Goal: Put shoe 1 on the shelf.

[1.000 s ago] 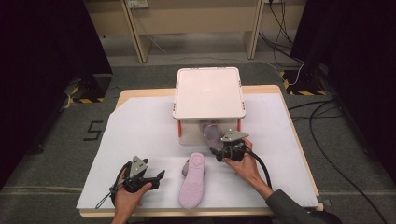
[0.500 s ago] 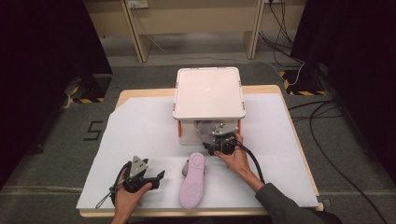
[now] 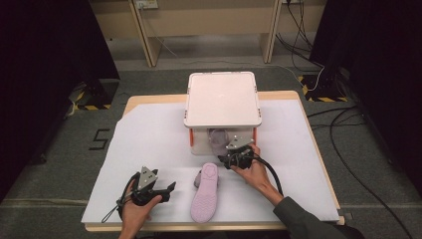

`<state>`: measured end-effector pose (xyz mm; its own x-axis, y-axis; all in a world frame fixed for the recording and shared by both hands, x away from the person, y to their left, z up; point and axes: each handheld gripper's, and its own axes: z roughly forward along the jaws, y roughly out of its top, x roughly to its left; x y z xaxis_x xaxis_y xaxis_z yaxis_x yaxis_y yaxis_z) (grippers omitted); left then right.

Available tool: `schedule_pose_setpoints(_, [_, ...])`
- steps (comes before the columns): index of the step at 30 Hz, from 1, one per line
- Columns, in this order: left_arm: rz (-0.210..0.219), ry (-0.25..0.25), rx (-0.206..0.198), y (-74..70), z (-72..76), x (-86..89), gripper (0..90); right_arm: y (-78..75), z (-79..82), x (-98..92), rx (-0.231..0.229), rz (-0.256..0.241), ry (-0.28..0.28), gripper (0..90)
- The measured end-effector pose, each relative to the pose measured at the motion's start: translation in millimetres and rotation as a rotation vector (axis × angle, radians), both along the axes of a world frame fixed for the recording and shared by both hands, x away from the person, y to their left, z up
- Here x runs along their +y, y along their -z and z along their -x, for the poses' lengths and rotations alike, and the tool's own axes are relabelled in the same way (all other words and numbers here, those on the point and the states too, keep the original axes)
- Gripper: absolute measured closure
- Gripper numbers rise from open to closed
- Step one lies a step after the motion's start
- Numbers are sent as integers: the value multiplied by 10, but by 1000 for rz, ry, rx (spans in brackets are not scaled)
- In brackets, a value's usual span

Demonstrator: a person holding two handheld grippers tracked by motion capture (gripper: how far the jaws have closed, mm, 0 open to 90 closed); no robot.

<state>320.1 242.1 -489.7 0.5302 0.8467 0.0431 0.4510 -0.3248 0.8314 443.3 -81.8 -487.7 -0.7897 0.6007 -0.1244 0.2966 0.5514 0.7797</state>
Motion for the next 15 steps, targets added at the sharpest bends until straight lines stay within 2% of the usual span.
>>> schedule_pose_setpoints(4, [2, -1, -1, 1, -3, 2, 185, -2, -45, 59, -8, 8, 9, 432])
schedule_pose_setpoints(7, [0, 0, 3, 4, -4, -3, 185, -6, -107, 94, 11, -7, 23, 433])
schedule_pose_setpoints(12, [-4, 4, 4, 4, -8, -6, 185, -9, -145, 150, 7, -2, 40, 432])
schedule_pose_setpoints(13, [-4, 5, 5, 4, -8, -7, 185, -4, -160, 163, 21, -13, 42, 432])
schedule_pose_setpoints(15, [-6, 7, 5, 4, -5, -8, 186, -5, -191, 172, 21, -25, 45, 439])
